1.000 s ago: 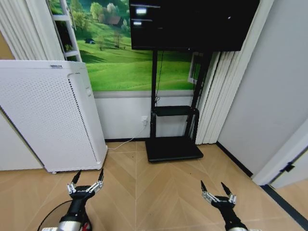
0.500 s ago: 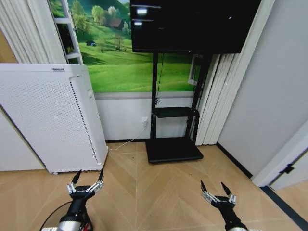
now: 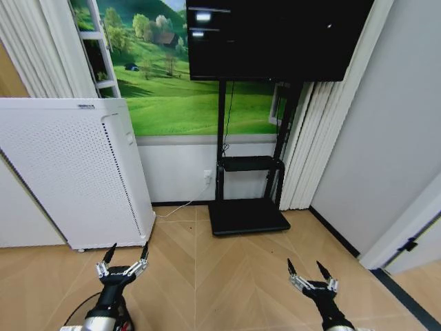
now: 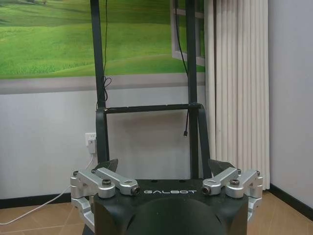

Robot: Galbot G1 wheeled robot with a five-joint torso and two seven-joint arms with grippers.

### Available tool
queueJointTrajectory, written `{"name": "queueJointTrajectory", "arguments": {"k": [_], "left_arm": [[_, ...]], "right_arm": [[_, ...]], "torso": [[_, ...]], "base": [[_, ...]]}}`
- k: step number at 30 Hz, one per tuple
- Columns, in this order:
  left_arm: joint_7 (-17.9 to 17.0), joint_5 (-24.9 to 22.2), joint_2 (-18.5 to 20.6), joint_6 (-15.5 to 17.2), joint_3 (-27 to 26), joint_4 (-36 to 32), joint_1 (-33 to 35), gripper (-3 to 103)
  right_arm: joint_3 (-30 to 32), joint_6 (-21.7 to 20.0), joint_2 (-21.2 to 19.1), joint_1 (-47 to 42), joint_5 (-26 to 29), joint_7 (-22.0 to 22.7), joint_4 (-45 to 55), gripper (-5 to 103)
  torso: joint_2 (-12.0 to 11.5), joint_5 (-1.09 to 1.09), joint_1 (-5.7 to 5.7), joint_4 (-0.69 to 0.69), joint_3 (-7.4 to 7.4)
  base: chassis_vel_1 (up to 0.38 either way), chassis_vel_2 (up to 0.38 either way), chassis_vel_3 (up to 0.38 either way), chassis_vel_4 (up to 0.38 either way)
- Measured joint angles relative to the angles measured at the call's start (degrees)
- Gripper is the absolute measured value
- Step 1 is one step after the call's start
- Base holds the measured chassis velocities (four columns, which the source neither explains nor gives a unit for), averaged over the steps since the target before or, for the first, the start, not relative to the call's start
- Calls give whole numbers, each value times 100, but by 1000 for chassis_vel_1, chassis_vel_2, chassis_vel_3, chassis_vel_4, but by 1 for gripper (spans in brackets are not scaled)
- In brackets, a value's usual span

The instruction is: Pick up the trash bin and place the garbage on the floor into it.

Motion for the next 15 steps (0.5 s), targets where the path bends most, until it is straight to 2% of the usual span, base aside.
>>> {"name": "queueJointTrajectory", "arguments": {"k": [15], "left_arm": [[-1,0,0,0,-1,0,0,100]], "right_arm": [[0,0,0,0,0,0,0,100]], "torso": [[340,0,98,2,240]], "base": [[29,29,29,24]]}}
